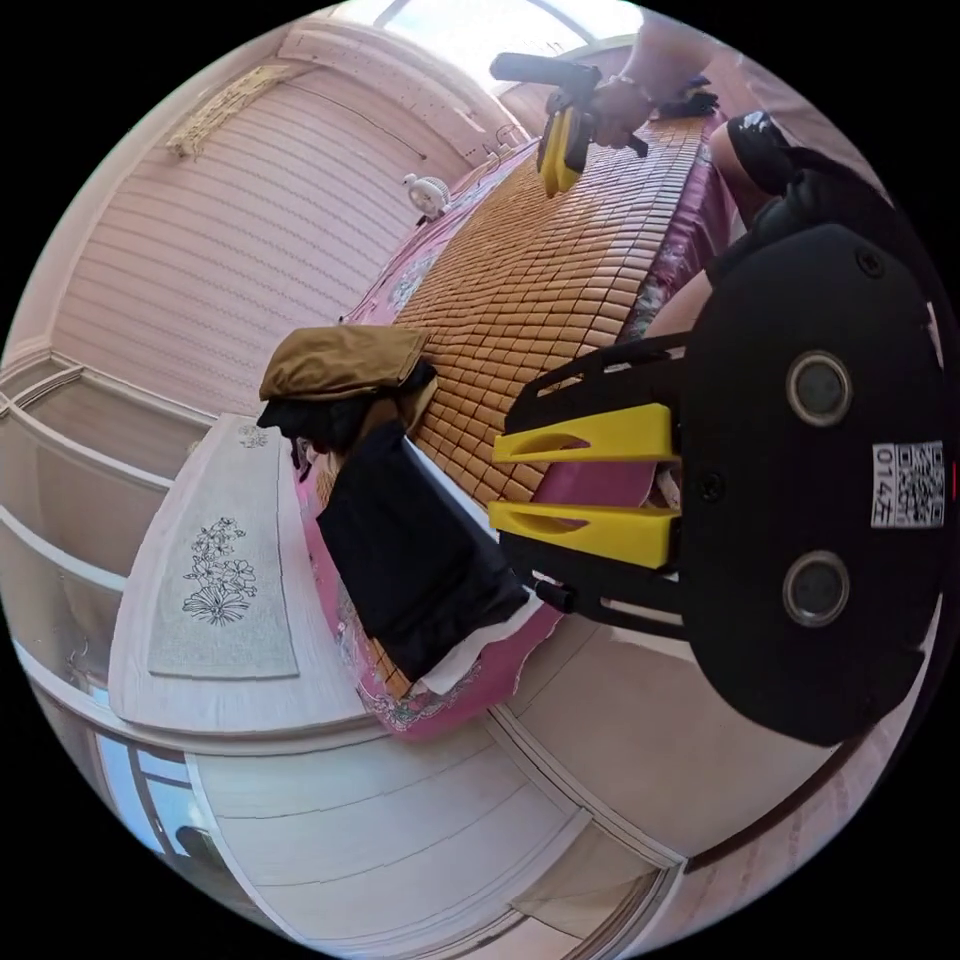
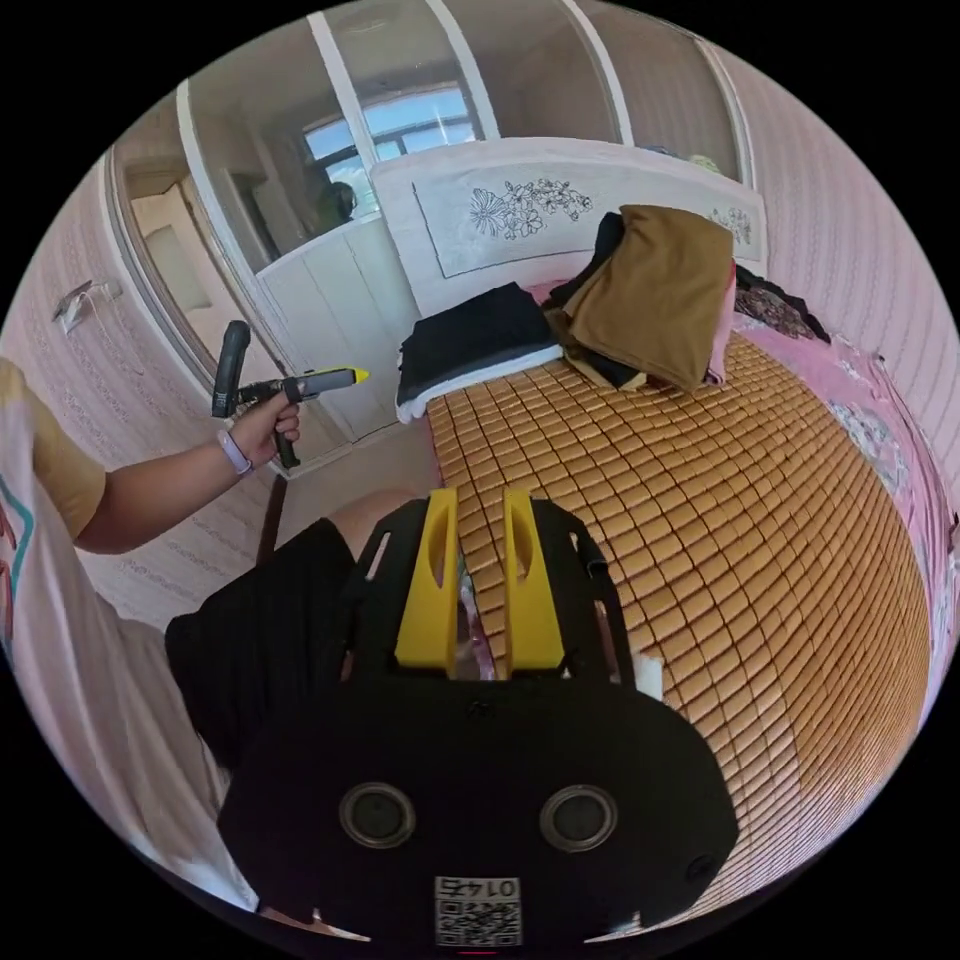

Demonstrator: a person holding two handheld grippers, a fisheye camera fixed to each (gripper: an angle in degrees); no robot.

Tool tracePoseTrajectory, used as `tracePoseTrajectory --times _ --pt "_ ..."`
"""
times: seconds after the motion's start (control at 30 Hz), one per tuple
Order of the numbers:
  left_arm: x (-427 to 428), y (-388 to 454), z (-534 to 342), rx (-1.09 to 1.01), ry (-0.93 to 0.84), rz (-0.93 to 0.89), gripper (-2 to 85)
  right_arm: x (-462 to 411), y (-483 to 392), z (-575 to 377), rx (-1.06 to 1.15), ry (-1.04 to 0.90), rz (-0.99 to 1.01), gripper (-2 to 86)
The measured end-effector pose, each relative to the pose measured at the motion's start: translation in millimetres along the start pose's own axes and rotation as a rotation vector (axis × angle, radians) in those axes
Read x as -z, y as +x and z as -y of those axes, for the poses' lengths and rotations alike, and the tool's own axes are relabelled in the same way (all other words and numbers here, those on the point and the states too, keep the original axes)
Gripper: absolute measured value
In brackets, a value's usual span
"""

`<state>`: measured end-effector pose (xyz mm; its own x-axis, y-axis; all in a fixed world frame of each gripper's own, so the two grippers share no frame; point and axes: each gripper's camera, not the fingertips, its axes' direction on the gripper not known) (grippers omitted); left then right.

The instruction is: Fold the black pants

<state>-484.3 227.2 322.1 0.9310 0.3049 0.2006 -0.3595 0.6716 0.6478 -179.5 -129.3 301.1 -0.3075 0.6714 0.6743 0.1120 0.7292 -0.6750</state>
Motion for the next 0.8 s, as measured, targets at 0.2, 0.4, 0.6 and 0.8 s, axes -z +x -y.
tracePoseTrajectory --times 0.2,0.4,0.6,0.8 --pt "-48 -70 12 0.214 0.056 -0.013 9.4 -91 11 138 0.136 -0.089 -0.039 16.1" --pt "-91 -105 36 0.323 0.018 0.020 8.8 -183 8 241 0.195 -0.095 -0.075 14.5" --pt "-97 -99 36 0.277 0.043 0.144 5.2 -250 31 266 0.006 -0.298 -0.088 2.3" --pt "-46 -88 58 0.253 0.199 0.026 0.3 -166 51 256 0.016 -0.122 0.050 0.4"
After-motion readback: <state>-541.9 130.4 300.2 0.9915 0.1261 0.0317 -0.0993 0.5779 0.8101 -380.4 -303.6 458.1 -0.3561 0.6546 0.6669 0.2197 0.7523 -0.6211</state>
